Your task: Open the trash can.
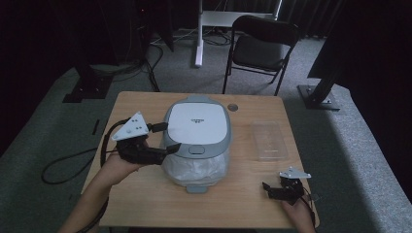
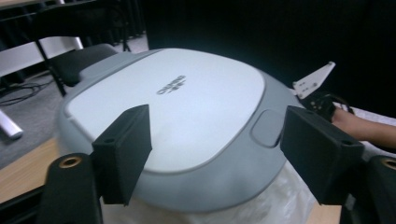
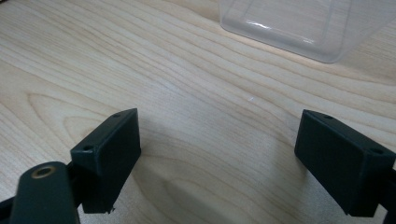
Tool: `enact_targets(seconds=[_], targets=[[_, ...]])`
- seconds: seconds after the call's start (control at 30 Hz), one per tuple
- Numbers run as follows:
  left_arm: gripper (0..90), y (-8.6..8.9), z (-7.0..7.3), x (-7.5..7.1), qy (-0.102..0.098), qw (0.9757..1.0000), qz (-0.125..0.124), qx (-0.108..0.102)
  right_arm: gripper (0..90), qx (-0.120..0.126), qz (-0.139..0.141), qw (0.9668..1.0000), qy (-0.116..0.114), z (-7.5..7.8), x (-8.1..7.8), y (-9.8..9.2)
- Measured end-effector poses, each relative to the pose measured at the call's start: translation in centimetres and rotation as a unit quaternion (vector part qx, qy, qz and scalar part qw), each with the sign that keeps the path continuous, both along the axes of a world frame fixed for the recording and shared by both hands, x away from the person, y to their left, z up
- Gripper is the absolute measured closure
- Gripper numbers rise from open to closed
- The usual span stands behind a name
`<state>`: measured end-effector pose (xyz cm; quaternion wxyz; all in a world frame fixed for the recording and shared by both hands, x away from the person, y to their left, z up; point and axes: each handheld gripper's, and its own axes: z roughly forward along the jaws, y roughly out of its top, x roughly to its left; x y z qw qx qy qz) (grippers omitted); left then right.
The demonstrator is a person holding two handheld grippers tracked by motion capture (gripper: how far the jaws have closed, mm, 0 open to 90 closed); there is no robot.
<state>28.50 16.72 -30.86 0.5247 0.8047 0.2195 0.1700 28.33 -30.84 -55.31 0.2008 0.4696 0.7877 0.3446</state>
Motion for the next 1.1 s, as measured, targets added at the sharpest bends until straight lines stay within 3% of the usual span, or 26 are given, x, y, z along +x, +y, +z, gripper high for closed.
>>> enact_targets(seconds=[0.23, 0.37, 0.5, 0.6, 0.73, 0.83, 1.1], targets=[[51.0, -1.3, -0.1, 0.3, 0.002, 0.9991, -0.029, -0.03, 13.7, 0.0, -0.002, 1.0, 0.0, 0.0, 0.0, 0.0], [59.4, -2.3, -0.4, 0.6, 0.014, 0.9988, -0.037, -0.028, 13.7, 0.0, -0.003, 1.0, 0.0, 0.0, 0.0, 0.0], [70.8, -3.0, -0.8, 0.7, 0.014, 0.9983, -0.052, -0.022, 13.7, 0.0, -0.003, 1.0, 0.0, 0.0, 0.0, 0.0], [78.7, -3.3, -1.1, 0.8, 0.027, 0.9968, -0.068, -0.031, 13.7, 0.0, -0.004, 1.0, 0.0, 0.0, 0.0, 0.0], [89.2, -3.6, -1.4, 0.7, 0.02, 0.9967, -0.077, -0.02, 13.7, 0.0, -0.004, 1.0, 0.0, 0.0, 0.0, 0.0], [90.0, -3.9, -1.6, 0.5, 0.005, 0.9969, -0.077, -0.011, 13.7, 0.0, -0.004, 1.0, 0.0, 0.0, 0.0, 0.0], [90.0, -4.4, -2.2, 0.9, 0.018, 0.9969, -0.076, -0.008, 13.7, 0.0, -0.004, 1.0, 0.001, 0.0, 0.0, 0.0]])
